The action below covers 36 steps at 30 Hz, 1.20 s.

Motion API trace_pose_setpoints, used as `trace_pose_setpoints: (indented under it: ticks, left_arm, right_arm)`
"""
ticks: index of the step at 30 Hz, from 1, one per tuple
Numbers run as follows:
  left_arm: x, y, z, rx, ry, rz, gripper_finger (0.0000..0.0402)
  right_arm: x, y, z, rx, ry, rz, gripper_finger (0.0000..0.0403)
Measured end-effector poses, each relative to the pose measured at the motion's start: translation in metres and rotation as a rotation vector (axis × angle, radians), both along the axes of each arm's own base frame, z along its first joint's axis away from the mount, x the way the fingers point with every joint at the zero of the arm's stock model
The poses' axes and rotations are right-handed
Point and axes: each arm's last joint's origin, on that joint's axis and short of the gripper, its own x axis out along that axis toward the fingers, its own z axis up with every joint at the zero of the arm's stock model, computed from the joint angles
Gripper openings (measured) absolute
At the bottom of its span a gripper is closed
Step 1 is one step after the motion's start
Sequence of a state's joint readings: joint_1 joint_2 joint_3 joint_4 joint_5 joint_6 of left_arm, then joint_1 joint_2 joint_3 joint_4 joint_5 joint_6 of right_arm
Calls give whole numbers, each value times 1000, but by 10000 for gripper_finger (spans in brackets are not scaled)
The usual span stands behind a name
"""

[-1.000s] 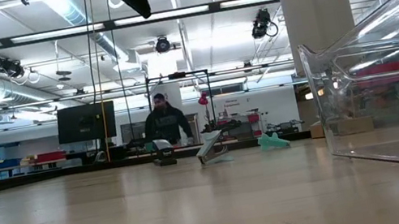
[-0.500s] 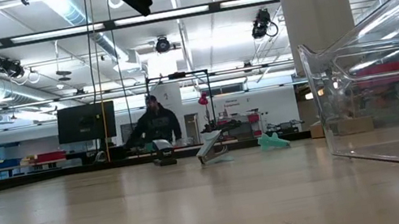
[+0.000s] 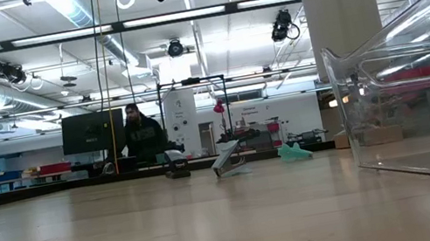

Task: Pick and place Stapler, Stapler remover, tape
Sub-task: Put the pink stapler into the right transparent bin, then put the black stapler into the right transparent bin

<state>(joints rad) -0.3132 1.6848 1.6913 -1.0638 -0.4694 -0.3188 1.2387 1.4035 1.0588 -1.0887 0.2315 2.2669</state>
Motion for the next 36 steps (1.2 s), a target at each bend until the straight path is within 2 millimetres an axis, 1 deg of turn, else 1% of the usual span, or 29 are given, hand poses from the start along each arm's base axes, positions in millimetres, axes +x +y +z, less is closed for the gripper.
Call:
trace_pose_setpoints:
  ticks: [3, 6, 13, 19, 25, 27, 30, 32, 34, 36]
  left_arm:
    - [0, -5, 1, -11, -24, -9, 259]
    - [0, -10, 1, -14, -33, -23, 259]
    - [-2, -18, 2, -21, -45, -44, 259]
    - [-2, -24, 3, -26, -59, -59, 259]
    - [-2, -24, 3, -26, -59, -59, 259]
    - [-2, -24, 3, -26, -59, -59, 259]
    - [-2, -24, 3, -26, -58, -60, 259]
    - [-2, -24, 3, -26, -59, -59, 259]
    - [-2, -24, 3, -25, -59, -59, 259]
    - [-2, -24, 3, -26, -59, -59, 259]
  right_arm:
    - [8, 2, -9, -51, -5, -27, 133]
    - [12, 5, -18, -97, 18, -39, 133]
    - [18, 11, -28, -136, 2, -49, 133]
    - [19, 13, -32, -129, -5, -48, 132]
    - [20, 16, -32, -109, -10, -24, 134]
    - [20, 17, -32, -97, 1, -15, 166]
    - [20, 17, -33, -95, 1, -23, 235]
    - [20, 16, -33, -99, 1, -25, 266]
    - [20, 16, -33, -107, 0, -25, 276]
    - [20, 14, -32, -116, 2, -22, 273]
